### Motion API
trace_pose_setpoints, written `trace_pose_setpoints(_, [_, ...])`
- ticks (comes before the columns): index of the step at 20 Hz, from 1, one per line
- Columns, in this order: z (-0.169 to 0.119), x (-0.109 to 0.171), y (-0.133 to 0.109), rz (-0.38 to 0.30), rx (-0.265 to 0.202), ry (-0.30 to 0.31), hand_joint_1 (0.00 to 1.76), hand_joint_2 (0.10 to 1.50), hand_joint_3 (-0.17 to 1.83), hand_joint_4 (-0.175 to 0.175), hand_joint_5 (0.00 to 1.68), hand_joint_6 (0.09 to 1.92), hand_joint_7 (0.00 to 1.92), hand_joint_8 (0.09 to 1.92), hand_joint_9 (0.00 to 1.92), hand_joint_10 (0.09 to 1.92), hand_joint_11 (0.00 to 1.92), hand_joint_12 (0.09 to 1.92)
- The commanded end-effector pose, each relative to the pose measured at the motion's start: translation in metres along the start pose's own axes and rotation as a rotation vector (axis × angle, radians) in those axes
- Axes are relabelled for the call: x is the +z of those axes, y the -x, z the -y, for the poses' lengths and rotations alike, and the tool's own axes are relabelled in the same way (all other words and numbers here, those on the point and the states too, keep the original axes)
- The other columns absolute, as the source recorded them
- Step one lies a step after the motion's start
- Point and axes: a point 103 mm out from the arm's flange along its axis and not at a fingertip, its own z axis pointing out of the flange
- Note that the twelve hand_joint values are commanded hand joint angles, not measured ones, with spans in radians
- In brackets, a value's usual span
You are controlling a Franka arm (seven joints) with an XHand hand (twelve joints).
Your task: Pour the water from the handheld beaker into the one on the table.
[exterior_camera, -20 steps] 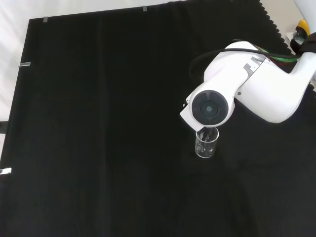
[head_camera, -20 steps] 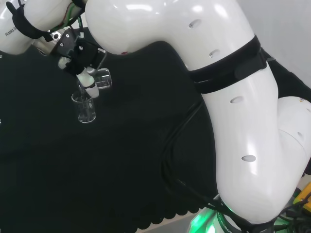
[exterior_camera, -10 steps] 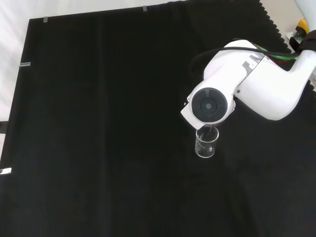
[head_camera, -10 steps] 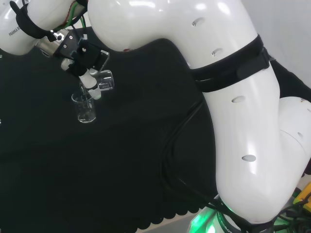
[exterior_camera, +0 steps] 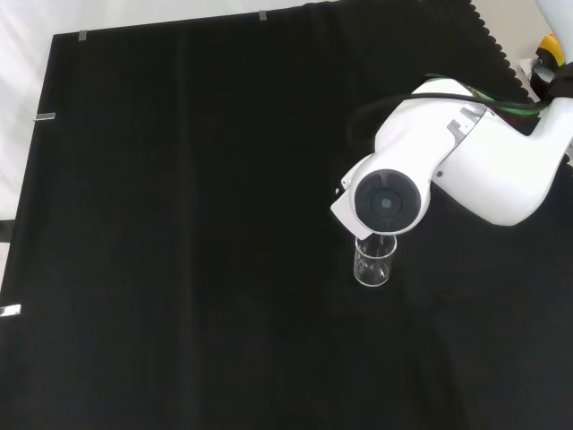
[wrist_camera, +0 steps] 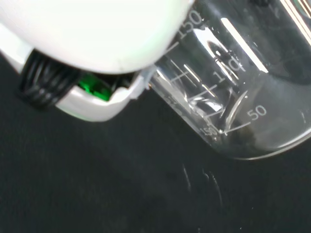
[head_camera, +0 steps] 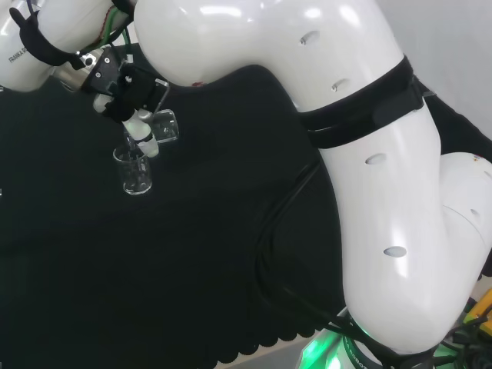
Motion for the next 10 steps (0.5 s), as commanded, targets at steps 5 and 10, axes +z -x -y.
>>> trace_pose_setpoints(5, [0.0018, 0.0002, 0.0018, 0.027, 0.013, -0.001, 1.44, 0.55, 0.71, -0.175, 1.41, 0.4, 1.43, 0.5, 1.6, 0.09, 1.36, 0.69])
trace_pose_setpoints(10, [0.0021, 0.0013, 0.0035, 0.038, 0.015, -0.006, 1.44, 0.55, 0.71, -0.175, 1.41, 0.4, 1.43, 0.5, 1.6, 0.09, 1.36, 0.69])
